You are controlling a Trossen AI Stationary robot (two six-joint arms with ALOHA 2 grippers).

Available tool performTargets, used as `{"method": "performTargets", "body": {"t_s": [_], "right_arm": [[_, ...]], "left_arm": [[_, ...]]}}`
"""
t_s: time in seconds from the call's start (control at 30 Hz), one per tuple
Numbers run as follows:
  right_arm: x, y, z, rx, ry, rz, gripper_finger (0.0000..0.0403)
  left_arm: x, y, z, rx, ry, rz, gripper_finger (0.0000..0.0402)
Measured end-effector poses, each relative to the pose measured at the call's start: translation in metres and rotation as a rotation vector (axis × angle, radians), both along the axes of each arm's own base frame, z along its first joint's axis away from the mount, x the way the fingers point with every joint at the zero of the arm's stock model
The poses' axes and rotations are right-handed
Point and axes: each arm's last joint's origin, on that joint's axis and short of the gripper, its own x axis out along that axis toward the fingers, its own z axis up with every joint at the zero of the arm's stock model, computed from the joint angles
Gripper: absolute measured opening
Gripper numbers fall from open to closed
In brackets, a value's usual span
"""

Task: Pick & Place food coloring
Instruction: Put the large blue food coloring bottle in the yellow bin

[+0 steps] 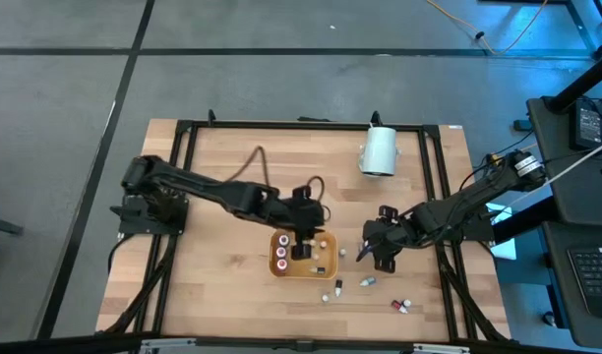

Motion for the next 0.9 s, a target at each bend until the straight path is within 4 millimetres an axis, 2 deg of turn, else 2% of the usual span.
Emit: {"method": "performTargets", "body": {"t_s": [0.2, 0.33, 0.47, 0.67, 0.77, 0.9], "right_arm": [[0.004, 0.000, -0.007, 0.016, -0.042, -0.006, 0.0221], [0.003, -0.002, -0.012, 0.014, -0.040, -0.010, 0.0183], [0.003, -0.003, -0.012, 0.008, -0.045, -0.007, 0.0124], [0.004, -0.003, -0.011, 0.003, -0.045, 0.005, 0.0120], [0.005, -0.003, 0.002, 0.010, -0.040, -0.016, 0.0120], [0.013, -0.005, 0.045, -0.027, -0.102, -0.056, 0.0120]], "left_arm": [[-0.021, 0.003, 0.034, -0.030, -0.094, 0.010, 0.0067], [-0.031, 0.003, 0.045, -0.036, -0.120, 0.006, 0.0062], [-0.039, 0.003, 0.050, -0.042, -0.115, 0.020, 0.0059], [-0.043, 0.003, 0.046, -0.045, -0.061, 0.073, 0.0059], [-0.050, 0.002, 0.038, -0.050, 0.035, 0.095, 0.0059], [-0.063, -0.002, 0.032, -0.044, 0.159, 0.124, 0.0059]]}}
